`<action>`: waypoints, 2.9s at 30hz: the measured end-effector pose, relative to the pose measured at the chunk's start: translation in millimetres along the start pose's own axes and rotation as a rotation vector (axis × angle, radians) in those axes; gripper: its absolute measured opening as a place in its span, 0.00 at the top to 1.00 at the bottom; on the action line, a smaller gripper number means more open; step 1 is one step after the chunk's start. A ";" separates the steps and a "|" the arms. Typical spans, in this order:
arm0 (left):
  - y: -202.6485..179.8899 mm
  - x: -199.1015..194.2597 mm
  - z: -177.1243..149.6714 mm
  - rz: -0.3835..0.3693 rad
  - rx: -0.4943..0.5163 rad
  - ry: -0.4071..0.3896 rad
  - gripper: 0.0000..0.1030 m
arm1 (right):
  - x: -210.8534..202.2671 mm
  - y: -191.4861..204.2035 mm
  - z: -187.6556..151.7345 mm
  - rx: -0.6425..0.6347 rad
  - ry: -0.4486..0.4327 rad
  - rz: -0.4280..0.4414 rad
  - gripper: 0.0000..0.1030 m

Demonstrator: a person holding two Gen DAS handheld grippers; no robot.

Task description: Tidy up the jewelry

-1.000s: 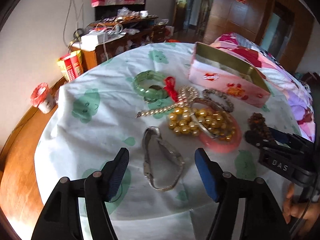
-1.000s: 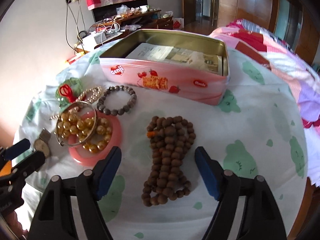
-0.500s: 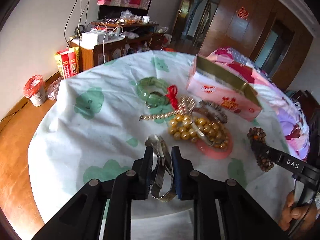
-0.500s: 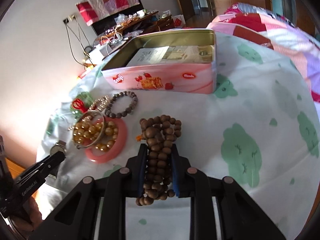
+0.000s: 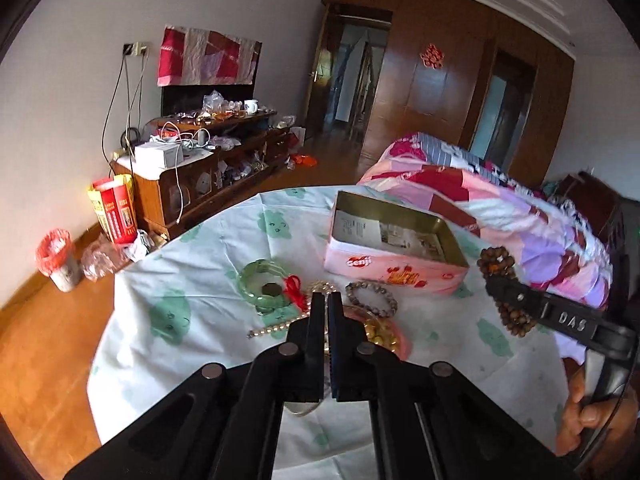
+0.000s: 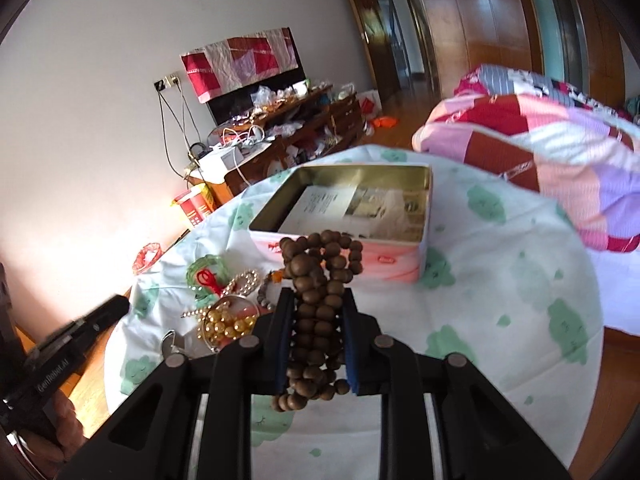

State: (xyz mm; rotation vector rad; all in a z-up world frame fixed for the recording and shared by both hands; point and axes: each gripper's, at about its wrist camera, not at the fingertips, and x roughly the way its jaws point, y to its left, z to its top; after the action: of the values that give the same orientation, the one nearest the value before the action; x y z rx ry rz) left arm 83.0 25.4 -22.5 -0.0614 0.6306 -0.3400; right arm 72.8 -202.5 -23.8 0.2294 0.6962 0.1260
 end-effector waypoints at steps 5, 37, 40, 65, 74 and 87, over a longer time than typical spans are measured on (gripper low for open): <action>11.3 15.7 -13.2 0.026 0.001 0.131 0.50 | 4.4 2.0 -3.1 0.012 0.022 0.016 0.76; 14.4 31.3 -35.7 -0.002 -0.057 0.146 0.80 | 9.5 -0.7 -20.1 0.046 0.049 0.023 0.76; 5.6 21.2 -20.8 -0.041 -0.038 0.093 0.80 | 7.1 -5.9 -16.4 0.054 0.030 0.011 0.76; -72.3 175.4 68.4 -0.141 0.064 0.097 0.80 | 111.5 -56.3 56.2 0.095 -0.078 -0.123 0.76; -75.7 195.2 64.2 -0.130 0.064 0.179 0.80 | 116.4 -62.3 55.0 0.099 -0.072 -0.121 0.75; -99.5 169.8 71.0 -0.022 0.102 0.193 0.42 | 79.5 -60.9 58.7 0.168 -0.238 -0.002 0.11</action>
State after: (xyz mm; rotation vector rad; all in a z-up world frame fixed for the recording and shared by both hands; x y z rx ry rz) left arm 223.6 -127.8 -45.7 0.0630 0.8026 -0.4020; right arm 173.6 -256.0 -44.7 0.3978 0.4705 0.0372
